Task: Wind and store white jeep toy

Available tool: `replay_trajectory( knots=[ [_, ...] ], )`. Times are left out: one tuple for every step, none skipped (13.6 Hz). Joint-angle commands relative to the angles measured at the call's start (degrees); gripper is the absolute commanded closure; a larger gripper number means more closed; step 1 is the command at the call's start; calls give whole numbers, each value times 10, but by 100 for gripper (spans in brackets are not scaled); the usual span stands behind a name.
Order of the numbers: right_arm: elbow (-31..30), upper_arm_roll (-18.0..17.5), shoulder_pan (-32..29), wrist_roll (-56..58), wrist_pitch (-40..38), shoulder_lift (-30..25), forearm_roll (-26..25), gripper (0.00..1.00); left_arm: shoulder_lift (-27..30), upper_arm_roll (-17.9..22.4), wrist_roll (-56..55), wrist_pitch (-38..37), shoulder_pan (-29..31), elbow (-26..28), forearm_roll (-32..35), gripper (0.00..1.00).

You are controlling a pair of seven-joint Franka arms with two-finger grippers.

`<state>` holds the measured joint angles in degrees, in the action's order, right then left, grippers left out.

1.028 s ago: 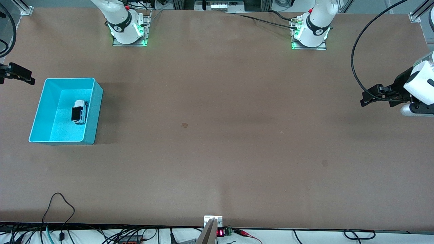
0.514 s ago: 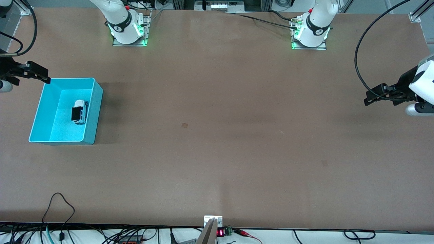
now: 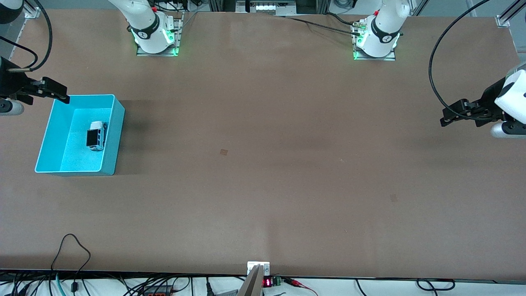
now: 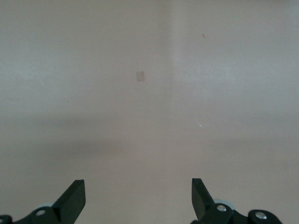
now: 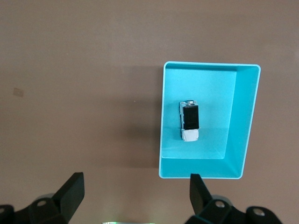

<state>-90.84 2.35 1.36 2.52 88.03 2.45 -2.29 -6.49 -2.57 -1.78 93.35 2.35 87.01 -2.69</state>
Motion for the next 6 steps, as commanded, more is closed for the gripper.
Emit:
replay_trajectory(
  knots=[
    [-2,7,7,-16,-4,-3,9,0,10,-3,7,-5,2,5,8,0],
    [-2,7,7,-14,-4,-3,10,0,10,-4,7,-5,2,5,8,0],
    [-3,8,7,-10,-3,-3,9,0,10,-4,7,-5,2,5,8,0],
    [-3,8,7,-10,-3,-3,9,0,11,-4,7,-5,2,5,8,0],
    [-4,8,7,-10,-3,-3,9,0,12,-4,6,-5,2,5,8,0],
    [-4,8,7,-10,-3,-3,10,0,13,-4,5,-7,2,5,8,0]
  ],
)
